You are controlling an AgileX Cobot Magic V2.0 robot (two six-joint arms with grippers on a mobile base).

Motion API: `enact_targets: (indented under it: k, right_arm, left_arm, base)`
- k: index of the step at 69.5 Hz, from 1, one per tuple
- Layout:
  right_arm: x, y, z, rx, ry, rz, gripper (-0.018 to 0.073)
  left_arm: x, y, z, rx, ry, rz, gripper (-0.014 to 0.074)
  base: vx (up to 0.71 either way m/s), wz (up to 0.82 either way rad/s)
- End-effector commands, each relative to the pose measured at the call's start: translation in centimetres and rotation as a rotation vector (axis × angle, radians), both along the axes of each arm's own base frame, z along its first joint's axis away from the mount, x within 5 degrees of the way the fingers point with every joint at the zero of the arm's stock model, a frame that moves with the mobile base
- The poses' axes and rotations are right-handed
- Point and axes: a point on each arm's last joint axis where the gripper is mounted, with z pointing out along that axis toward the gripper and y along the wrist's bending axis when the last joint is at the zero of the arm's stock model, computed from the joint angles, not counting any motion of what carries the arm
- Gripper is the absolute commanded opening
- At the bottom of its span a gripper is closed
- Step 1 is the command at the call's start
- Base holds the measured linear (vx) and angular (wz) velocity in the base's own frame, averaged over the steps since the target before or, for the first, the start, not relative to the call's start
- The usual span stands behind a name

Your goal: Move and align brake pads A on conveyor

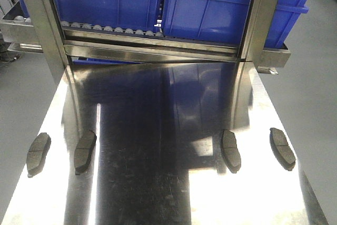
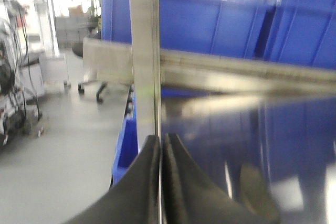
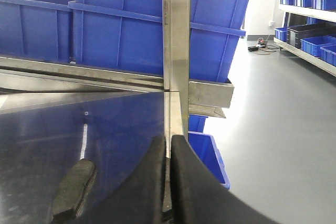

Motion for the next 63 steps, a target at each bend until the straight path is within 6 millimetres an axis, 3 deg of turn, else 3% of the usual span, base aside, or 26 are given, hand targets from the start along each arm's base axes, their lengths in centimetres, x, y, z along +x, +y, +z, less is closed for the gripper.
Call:
enact_targets:
  k: [1,9,17,27,38,45,55,63]
  right_arm:
    - [0.0,0.0,0.2,-0.007,-0.073,0.000,0.0006]
    - [0.0,0.0,0.2,-0.007,-0.073,0.000,0.0006]
    - [0.0,0.0,0.2,-0.007,-0.073,0.000,0.0006]
    - [0.0,0.0,0.2,-0.007,-0.073,0.000,0.0006]
    - [0.0,0.0,0.2,-0.007,-0.073,0.000,0.0006]
    - [0.0,0.0,0.2,-0.007,-0.073,0.000,0.0006]
    - [0.0,0.0,0.2,-0.007,-0.073,0.000,0.0006]
    - [0.0,0.0,0.2,-0.007,-0.073,0.000,0.0006]
  left_arm:
    - [-0.1,0.0,4.4,-0.009,-0.088,-0.002,-0.0006]
    - [1.5,0.0,7.6,0.019,0.067,-0.005,-0.0006]
    - [4.2,0.1,9.6,0.015,0.207,-0.008,-0.0006]
    - [7.2,0.1,10.1,0.012,0.299,-0.010,-0.0006]
    - [8.3,0.2,9.5,0.010,0.336,-0.010,0.0041]
    - [8.4,0.2,9.4,0.012,0.342,-0.010,0.0185]
    - [8.4,0.2,9.4,0.010,0.342,-0.010,0.0519]
    - [8.4,0.1,9.4,-0.006,0.341,-0.010,0.0711]
  base:
    - [0.00,0.00]
    - [0.00,0.00]
    - [0.00,0.00]
    - [0.00,0.00]
    - [0.00,0.00]
    - [0.00,0.00]
    - [0.00,0.00]
    - [0.00,0.00]
